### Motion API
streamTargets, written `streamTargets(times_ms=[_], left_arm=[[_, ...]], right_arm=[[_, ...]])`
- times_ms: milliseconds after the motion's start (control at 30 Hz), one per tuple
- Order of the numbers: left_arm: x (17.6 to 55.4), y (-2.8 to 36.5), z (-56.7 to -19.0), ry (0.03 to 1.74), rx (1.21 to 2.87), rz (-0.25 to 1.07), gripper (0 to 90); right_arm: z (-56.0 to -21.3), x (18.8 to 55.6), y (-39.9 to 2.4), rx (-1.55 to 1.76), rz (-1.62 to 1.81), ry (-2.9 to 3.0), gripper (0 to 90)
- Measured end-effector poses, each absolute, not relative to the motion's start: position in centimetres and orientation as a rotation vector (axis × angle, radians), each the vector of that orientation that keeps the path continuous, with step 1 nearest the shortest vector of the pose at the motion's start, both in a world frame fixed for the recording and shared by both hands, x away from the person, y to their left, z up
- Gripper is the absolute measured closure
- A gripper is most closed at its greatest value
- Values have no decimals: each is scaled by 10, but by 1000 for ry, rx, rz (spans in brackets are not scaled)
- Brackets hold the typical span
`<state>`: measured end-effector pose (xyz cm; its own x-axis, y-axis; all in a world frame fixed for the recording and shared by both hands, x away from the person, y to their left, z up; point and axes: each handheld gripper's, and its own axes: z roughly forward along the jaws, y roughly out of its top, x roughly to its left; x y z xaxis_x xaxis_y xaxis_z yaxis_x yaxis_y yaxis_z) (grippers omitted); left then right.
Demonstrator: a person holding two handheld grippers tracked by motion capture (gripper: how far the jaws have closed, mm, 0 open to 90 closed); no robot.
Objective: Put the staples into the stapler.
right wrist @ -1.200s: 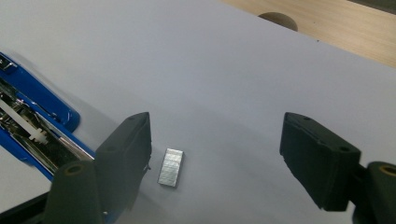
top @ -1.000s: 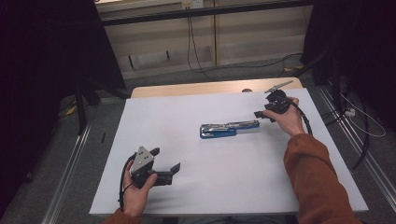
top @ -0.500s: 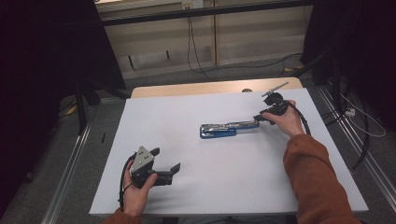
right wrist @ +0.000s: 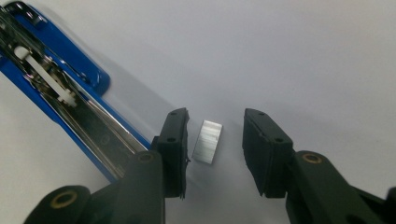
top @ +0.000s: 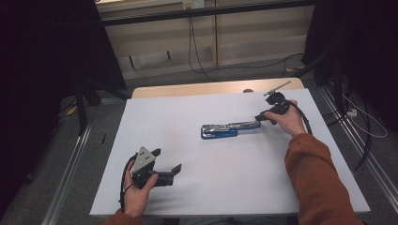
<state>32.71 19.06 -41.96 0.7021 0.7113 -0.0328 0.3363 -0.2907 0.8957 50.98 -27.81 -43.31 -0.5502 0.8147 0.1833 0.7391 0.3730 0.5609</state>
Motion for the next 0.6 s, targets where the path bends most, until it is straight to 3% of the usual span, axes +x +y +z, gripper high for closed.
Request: streamTargets(times_ms=[600], left_arm=[[328, 191, -420, 804, 1900, 454, 45]], right_arm=[[-434, 522, -259, 1416, 711, 2608, 788]])
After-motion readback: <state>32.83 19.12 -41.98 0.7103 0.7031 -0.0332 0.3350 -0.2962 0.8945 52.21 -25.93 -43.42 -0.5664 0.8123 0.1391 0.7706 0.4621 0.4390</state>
